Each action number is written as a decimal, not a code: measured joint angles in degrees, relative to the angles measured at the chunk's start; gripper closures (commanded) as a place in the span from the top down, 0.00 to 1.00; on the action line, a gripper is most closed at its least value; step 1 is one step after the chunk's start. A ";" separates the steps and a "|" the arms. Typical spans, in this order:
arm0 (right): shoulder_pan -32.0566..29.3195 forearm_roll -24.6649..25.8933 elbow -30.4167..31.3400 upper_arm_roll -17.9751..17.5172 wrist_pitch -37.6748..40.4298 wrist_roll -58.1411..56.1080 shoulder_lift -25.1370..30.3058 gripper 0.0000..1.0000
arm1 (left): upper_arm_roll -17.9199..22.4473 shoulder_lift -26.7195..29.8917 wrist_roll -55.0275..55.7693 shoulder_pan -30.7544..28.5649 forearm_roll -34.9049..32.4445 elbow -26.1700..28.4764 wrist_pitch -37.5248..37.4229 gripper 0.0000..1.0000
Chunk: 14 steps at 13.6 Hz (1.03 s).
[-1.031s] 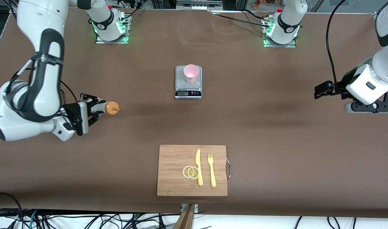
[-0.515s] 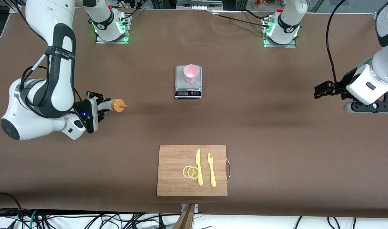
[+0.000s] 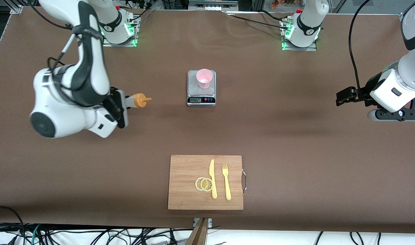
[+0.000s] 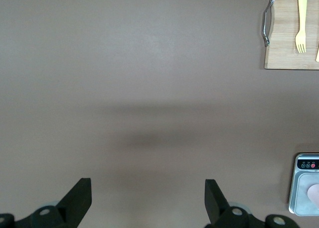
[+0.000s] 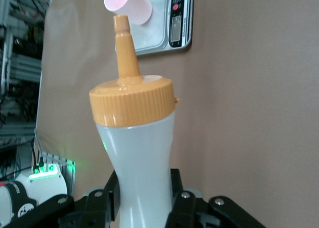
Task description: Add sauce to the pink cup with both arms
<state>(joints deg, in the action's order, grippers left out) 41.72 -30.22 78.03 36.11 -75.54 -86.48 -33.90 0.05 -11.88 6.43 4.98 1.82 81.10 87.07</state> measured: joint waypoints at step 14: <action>4.86 21.61 2.26 -23.96 -5.46 31.08 2.74 0.00 | 0.03 -0.60 0.00 -0.59 0.00 0.00 -0.02 1.00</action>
<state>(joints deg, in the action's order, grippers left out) 46.58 -8.61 80.29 12.15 -80.99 -55.39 -31.16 0.08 -12.48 6.43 4.39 1.82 81.10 87.05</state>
